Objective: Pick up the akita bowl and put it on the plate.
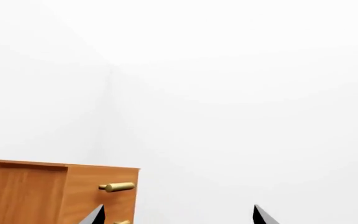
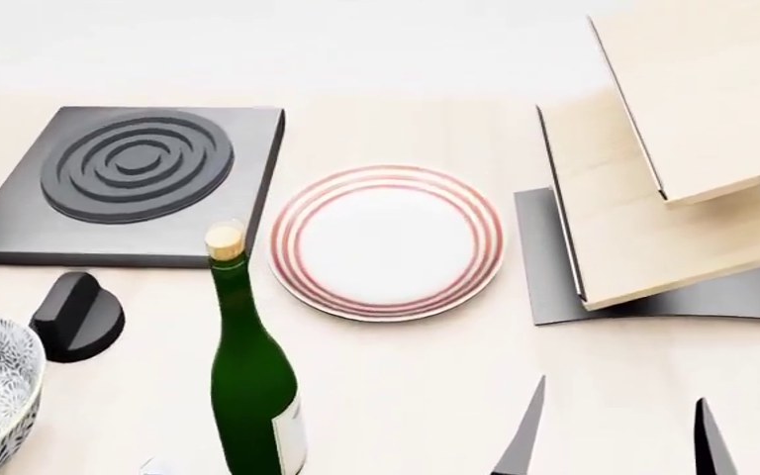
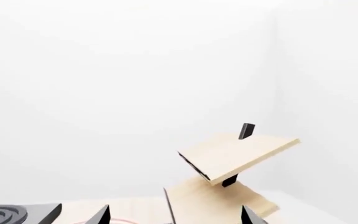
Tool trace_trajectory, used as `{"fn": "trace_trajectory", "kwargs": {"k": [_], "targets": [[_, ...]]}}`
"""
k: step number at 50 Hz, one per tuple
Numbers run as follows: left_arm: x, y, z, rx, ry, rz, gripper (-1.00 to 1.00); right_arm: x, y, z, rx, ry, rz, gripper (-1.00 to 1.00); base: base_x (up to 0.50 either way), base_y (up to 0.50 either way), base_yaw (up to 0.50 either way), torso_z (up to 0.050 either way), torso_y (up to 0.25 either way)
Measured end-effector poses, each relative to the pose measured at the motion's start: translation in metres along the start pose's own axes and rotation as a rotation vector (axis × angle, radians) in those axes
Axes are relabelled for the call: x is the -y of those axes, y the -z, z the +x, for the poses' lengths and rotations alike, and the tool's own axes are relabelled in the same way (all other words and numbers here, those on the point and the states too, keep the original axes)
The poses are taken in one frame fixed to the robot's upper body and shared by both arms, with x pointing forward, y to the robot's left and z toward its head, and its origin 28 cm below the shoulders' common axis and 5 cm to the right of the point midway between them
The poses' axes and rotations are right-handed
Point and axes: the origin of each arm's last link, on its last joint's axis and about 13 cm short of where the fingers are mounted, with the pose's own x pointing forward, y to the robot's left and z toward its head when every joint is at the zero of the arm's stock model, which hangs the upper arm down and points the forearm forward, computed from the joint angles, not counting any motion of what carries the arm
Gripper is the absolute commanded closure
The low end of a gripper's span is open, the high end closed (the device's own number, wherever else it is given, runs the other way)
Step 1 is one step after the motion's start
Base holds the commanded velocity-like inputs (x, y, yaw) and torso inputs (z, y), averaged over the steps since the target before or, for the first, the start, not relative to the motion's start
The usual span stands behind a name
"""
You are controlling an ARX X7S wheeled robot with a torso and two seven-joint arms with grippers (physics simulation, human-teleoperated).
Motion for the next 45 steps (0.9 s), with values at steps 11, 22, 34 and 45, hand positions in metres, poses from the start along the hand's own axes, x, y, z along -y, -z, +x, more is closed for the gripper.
{"fn": "trace_trajectory", "kwargs": {"k": [11,22,34,45], "targets": [[0.0,0.0004,-0.0003,0.001,0.001,0.0,-1.0,-0.0007,0.0007,-0.0002,-0.003,-0.004,0.0,-1.0,0.31,0.0,0.0,0.0,0.0],[0.0,0.0,-0.0006,0.002,0.002,0.001,-1.0,-0.0011,0.0015,-0.0004,-0.008,-0.008,0.0,-1.0,0.23,0.0,0.0,0.0,0.0],[-0.0001,0.0003,-0.0007,0.002,0.003,0.002,-1.0,-0.0019,0.0023,-0.0003,-0.012,-0.012,0.003,-1.0,0.17,-0.02,0.0,0.0,0.001],[0.0004,0.0024,-0.002,-0.004,0.007,0.002,-1.0,-0.0027,0.0037,-0.0007,-0.017,-0.019,0.013,-1.0,0.01,-0.15,0.0,0.0,0.0]]}}
